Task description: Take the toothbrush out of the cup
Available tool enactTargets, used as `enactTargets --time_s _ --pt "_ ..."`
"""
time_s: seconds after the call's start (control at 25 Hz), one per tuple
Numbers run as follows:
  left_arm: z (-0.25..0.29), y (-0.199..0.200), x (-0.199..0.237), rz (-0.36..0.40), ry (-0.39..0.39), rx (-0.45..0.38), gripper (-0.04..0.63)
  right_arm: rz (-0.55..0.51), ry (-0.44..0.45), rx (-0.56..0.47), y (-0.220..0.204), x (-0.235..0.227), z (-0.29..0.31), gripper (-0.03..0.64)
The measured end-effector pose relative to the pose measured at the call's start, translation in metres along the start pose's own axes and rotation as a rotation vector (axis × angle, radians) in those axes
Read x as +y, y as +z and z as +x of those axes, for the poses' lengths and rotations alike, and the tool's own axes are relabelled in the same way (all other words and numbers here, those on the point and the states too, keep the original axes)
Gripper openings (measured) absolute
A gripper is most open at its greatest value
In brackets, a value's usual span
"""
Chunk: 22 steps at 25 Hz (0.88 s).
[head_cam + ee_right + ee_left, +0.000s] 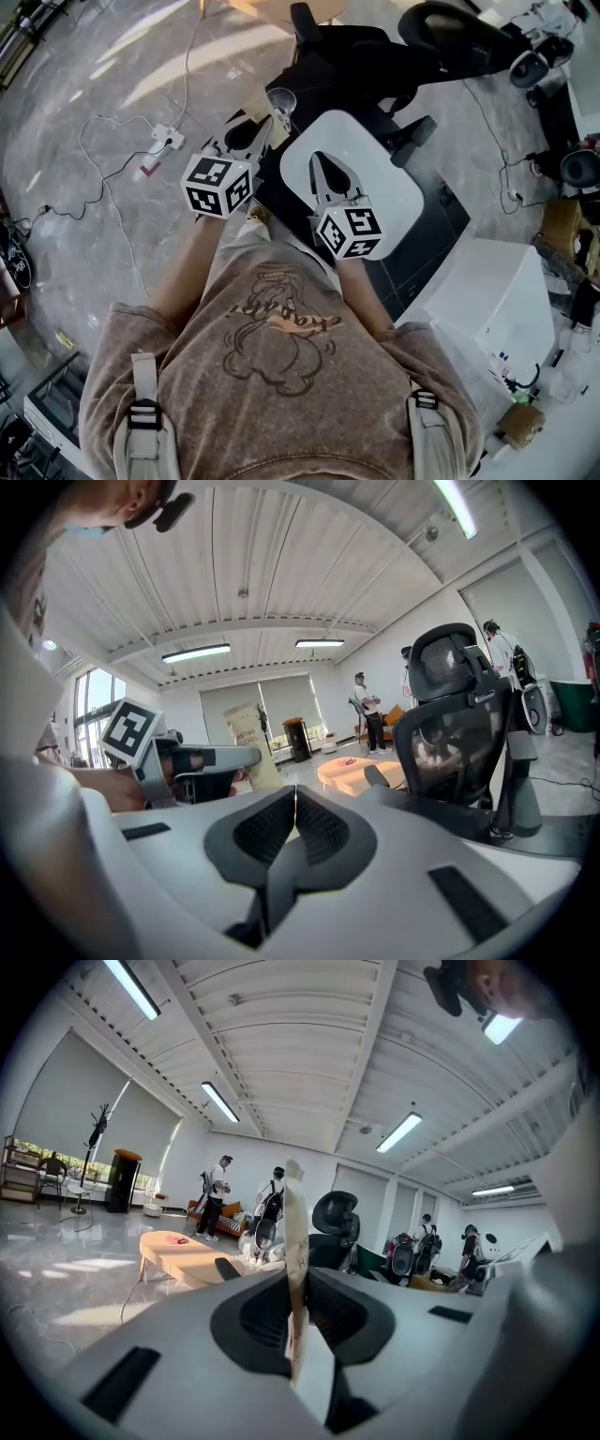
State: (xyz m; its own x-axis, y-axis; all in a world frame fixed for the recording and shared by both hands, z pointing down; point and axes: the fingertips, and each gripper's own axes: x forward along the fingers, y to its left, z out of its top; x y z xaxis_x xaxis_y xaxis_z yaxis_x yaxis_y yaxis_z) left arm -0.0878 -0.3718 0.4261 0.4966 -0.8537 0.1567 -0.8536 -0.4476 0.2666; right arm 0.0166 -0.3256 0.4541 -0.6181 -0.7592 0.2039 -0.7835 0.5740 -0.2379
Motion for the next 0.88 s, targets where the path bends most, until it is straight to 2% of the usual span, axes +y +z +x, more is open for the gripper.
enactTargets --time_s 0.32,0.68,0.88 --pt "-0.045 -0.023 -0.029 -0.036 0.058 0.0 0.055 -0.017 0.048 -0.003 -0.005 0.025 -0.043 0.017" --pt "-0.095 -0.033 -0.073 -0.018 0.077 0.004 0.055 -0.009 0.089 0.001 -0.02 0.05 -0.094 0.017" --pt "-0.118 -0.034 -0.082 -0.001 0.085 0.011 0.055 -0.009 0.095 0.001 -0.023 0.064 -0.105 0.018"
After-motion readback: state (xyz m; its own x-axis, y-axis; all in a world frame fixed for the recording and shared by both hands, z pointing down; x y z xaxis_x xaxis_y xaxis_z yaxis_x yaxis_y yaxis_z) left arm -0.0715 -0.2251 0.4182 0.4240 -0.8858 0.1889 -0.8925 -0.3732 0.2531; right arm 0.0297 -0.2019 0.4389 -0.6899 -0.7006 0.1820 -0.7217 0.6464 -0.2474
